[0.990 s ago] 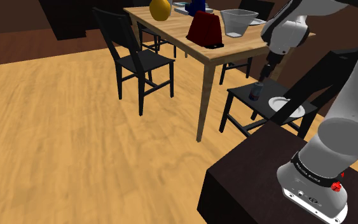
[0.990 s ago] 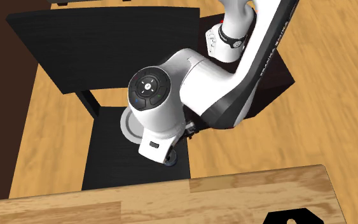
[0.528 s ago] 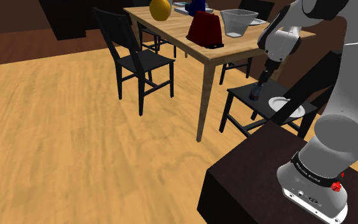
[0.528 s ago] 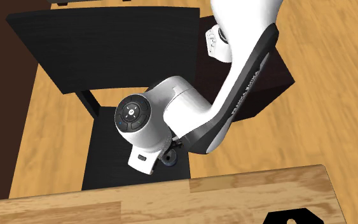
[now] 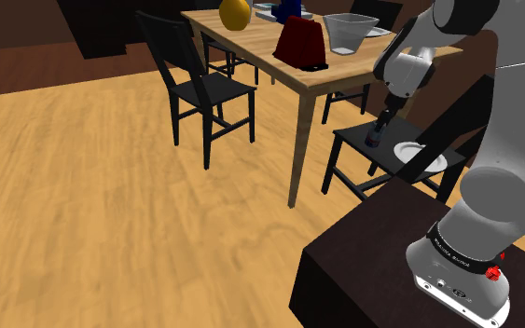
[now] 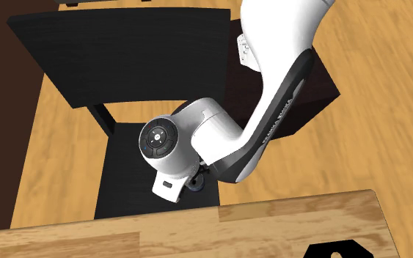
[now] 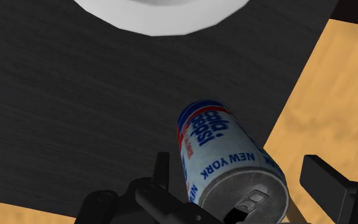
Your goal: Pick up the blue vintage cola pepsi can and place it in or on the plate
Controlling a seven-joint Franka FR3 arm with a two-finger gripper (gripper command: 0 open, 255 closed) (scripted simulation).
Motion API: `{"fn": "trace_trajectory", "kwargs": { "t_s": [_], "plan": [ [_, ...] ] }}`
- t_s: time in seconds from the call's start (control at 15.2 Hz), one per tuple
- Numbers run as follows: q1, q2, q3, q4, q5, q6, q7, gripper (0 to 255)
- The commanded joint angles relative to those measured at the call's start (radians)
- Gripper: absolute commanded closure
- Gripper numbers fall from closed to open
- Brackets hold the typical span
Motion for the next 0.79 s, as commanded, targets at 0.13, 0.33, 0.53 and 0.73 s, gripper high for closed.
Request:
{"fn": "trace_trajectory", "kwargs": {
  "t_s": [0.13,0.33,0.53,0.73],
  "plan": [
    [0.000,0.001,0.001,0.000,0.001,0.001,0.000,0],
    [0.000,0.001,0.000,0.000,0.001,0.001,0.000,255],
    [0.000,0.000,0.000,0.000,0.000,0.001,0.000,255],
    [0.000,0.001,0.001,0.001,0.000,0.000,0.000,255]
  ]
}}
